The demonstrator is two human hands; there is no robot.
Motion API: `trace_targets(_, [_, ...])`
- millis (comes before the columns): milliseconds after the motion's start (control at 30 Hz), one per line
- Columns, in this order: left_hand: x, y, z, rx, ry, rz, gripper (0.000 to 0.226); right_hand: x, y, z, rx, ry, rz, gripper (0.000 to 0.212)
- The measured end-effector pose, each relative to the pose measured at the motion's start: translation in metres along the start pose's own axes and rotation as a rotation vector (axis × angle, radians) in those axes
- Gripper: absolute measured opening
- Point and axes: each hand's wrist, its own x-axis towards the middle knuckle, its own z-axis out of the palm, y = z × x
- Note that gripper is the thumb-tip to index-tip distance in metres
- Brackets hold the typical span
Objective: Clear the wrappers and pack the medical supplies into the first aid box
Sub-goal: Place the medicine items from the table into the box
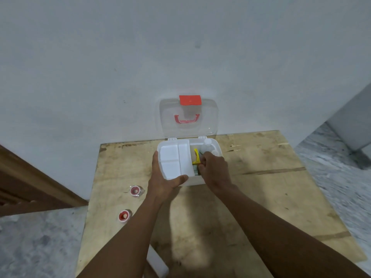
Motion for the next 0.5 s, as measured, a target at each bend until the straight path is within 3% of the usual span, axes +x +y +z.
trace_targets(367, [0.000, 0.001, 0.000, -0.017, -0.019, 0.010, 0.100, -0.028, 0.048, -0.032, 0.017, 0.272, -0.104, 0.006])
trace_targets(433, [-0.001, 0.001, 0.000, -0.013, -0.027, 0.002, 0.100, -0.023, 0.064, -0.039, 0.066, 0.176, -0.053, 0.028])
trace_targets(500, [-0.002, 0.004, 0.001, -0.015, -0.037, 0.010, 0.098, -0.014, 0.077, -0.045, 0.111, -0.020, -0.014, 0.068])
